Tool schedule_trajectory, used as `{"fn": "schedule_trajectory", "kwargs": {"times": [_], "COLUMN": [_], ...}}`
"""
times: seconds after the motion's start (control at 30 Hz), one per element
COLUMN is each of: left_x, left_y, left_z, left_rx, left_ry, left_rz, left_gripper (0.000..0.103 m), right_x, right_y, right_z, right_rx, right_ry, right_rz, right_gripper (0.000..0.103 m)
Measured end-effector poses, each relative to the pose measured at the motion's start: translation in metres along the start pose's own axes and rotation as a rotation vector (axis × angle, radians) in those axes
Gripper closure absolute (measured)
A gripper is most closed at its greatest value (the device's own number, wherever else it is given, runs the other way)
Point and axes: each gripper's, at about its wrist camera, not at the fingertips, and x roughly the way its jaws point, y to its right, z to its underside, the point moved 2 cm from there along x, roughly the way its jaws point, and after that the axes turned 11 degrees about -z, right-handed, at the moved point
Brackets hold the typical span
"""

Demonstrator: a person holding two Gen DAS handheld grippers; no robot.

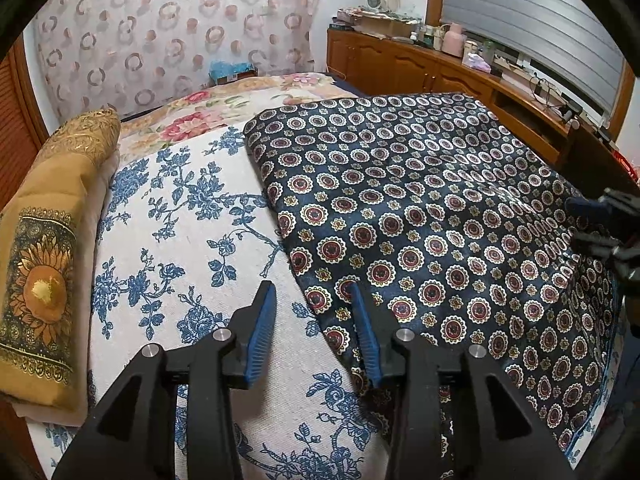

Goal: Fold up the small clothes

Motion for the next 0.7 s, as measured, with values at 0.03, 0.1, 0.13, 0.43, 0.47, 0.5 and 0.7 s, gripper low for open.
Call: {"fn": "schedule_trajectory", "kwargs": {"times": [0.03, 0.1, 0.13, 0.43, 0.47, 0.5, 0.7], "left_x": [0.0, 0.0, 0.0, 0.0, 0.0, 0.0, -0.006], "left_y": [0.0, 0.0, 0.0, -0.001, -0.002, -0.001, -0.001], "left_z": [0.0, 0.0, 0.0, 0.001, 0.001, 0.001, 0.01], "left_rx": [-0.001, -0.002, -0.002, -0.012, -0.013, -0.011, -0.008], "left_ry": [0.0, 0.0, 0.0, -0.002, -0.002, -0.002, -0.001], "left_rz": [0.0, 0.002, 0.003, 0.009, 0.011, 0.009, 0.009], "left_gripper": [0.063, 0.063, 0.063, 0.061, 0.061, 0.061, 0.061], "right_x": [0.007, 0.019, 0.023, 0.037, 0.037, 0.037, 0.037], "right_y": [0.0, 0.003, 0.003, -0.007, -0.006, -0.005, -0.002], "right_z": [0.002, 0.004, 0.006, 0.003, 0.004, 0.004, 0.002], "right_rx": [0.007, 0.018, 0.019, -0.034, -0.029, -0.021, -0.011], "right_ry": [-0.023, -0.058, -0.068, -0.094, -0.094, -0.094, -0.098], "right_rz": [-0.006, -0.01, -0.007, -0.011, -0.014, -0.016, -0.014], "right_gripper": [0.047, 0.047, 0.047, 0.025, 0.023, 0.021, 0.019]}}
